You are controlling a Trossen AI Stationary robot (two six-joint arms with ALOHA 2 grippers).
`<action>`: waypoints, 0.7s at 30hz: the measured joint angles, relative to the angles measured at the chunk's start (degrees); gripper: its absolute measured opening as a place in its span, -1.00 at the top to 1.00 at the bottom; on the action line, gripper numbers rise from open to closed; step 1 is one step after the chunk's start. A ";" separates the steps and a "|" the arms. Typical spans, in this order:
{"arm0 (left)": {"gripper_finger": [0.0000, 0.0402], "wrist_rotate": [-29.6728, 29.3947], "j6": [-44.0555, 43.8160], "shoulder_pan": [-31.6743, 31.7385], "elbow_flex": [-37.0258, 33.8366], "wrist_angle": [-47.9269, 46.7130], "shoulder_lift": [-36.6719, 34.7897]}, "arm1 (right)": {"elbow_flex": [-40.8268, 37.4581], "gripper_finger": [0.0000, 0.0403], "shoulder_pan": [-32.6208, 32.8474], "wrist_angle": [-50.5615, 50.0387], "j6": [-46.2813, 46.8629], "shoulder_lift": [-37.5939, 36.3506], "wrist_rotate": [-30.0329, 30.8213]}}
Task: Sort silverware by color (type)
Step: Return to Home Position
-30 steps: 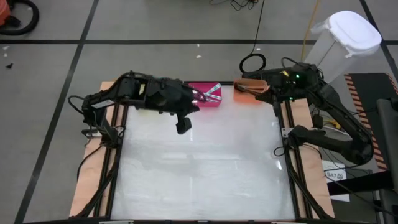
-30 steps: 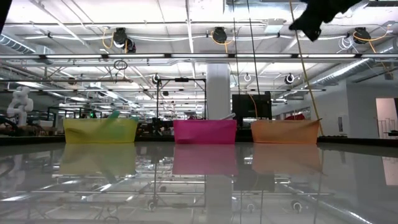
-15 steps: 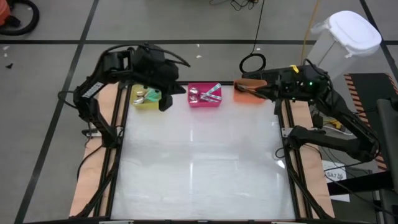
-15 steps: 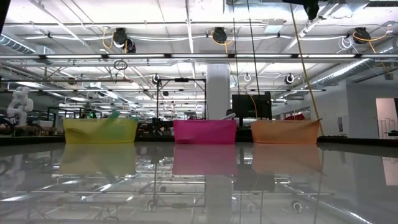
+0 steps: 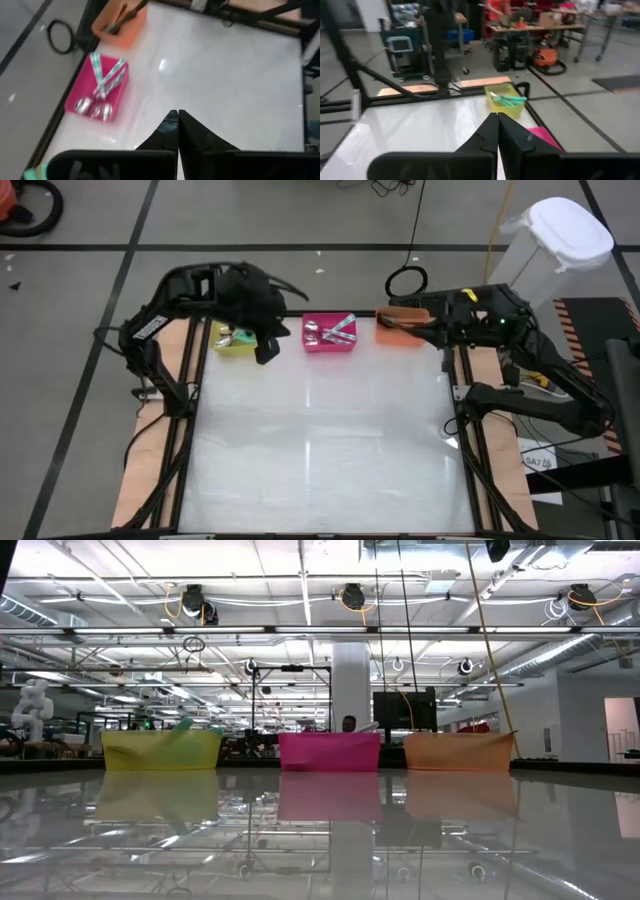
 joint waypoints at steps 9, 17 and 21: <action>1.00 -17.09 -11.48 -11.58 -5.93 2.91 -0.33 | 0.00 1.00 0.01 -0.09 -0.21 -2.10 -8.19; 1.00 -22.96 -20.90 -20.63 -39.48 24.65 -10.55 | 0.00 1.00 -0.03 -1.27 -0.59 -2.91 -12.69; 1.00 -26.42 -25.05 -22.72 -55.42 34.29 -18.02 | -0.09 1.00 -0.04 -2.45 -1.86 -2.65 -12.71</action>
